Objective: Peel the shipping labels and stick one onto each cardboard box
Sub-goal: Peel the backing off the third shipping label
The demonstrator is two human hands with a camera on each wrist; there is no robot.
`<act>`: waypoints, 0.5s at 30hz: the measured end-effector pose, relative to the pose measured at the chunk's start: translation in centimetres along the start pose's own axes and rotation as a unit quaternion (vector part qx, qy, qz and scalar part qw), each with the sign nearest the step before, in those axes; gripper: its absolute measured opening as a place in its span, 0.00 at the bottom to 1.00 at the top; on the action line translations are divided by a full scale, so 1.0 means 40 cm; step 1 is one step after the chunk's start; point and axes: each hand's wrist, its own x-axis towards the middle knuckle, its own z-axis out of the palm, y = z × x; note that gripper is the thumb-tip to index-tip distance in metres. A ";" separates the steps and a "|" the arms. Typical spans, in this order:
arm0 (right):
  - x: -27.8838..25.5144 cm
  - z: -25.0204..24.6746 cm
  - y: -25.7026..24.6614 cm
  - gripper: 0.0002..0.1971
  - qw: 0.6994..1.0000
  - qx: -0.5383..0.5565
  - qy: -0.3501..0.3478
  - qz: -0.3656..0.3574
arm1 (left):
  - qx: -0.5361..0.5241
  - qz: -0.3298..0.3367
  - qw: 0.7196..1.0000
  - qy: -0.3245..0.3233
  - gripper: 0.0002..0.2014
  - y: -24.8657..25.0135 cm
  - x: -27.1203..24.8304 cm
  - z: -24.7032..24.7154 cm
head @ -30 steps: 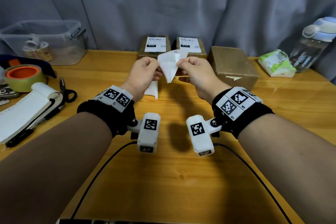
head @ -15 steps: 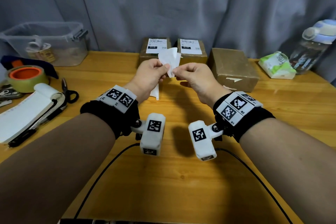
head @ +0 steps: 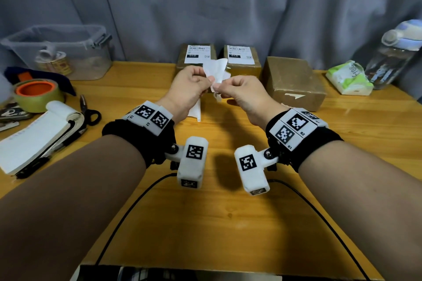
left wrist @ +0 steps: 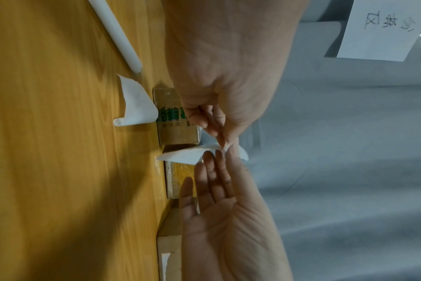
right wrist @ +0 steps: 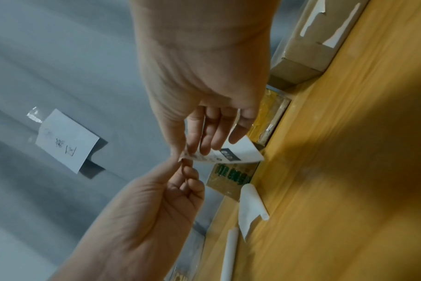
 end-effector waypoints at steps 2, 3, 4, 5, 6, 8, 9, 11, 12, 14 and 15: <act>0.004 -0.003 0.004 0.06 1.000 -0.001 0.012 0.008 | -0.004 -0.005 1.000 -0.005 0.05 0.000 0.000 0.001; 0.006 -0.006 0.006 0.07 1.000 -0.005 0.014 0.011 | -0.005 -0.006 1.000 -0.008 0.06 0.001 -0.001 0.001; 0.007 -0.008 0.006 0.08 1.000 -0.004 0.013 0.013 | -0.006 -0.007 1.000 -0.010 0.08 0.001 -0.002 0.001; 0.007 -0.009 0.005 0.09 1.000 -0.002 0.012 0.014 | -0.006 -0.009 1.000 -0.012 0.09 0.002 -0.002 0.001; 0.008 -0.011 0.003 0.09 1.000 0.002 0.012 0.015 | -0.004 -0.011 1.000 -0.013 0.09 0.003 -0.003 0.001; 0.011 -0.013 0.002 0.09 1.000 0.011 0.016 0.021 | -0.001 -0.019 1.000 -0.013 0.11 0.000 -0.001 -0.001; 0.012 -0.014 0.002 0.09 0.999 0.017 0.018 0.025 | 0.002 -0.024 1.000 -0.012 0.13 -0.003 0.001 -0.002; 0.016 -0.016 0.005 0.08 0.999 0.030 0.022 0.032 | 0.010 -0.035 0.999 -0.012 0.15 -0.009 0.004 -0.005; 0.017 -0.018 0.007 0.08 0.999 0.034 0.022 0.035 | 0.015 -0.039 0.999 -0.012 0.16 -0.012 0.005 -0.007; 0.018 -0.022 0.012 0.07 0.998 0.041 0.021 0.040 | 0.026 -0.040 0.999 -0.013 0.17 -0.017 0.007 -0.010; 0.018 -0.024 0.015 0.06 0.998 0.046 0.020 0.041 | 0.030 -0.041 0.999 -0.012 0.17 -0.019 0.008 -0.012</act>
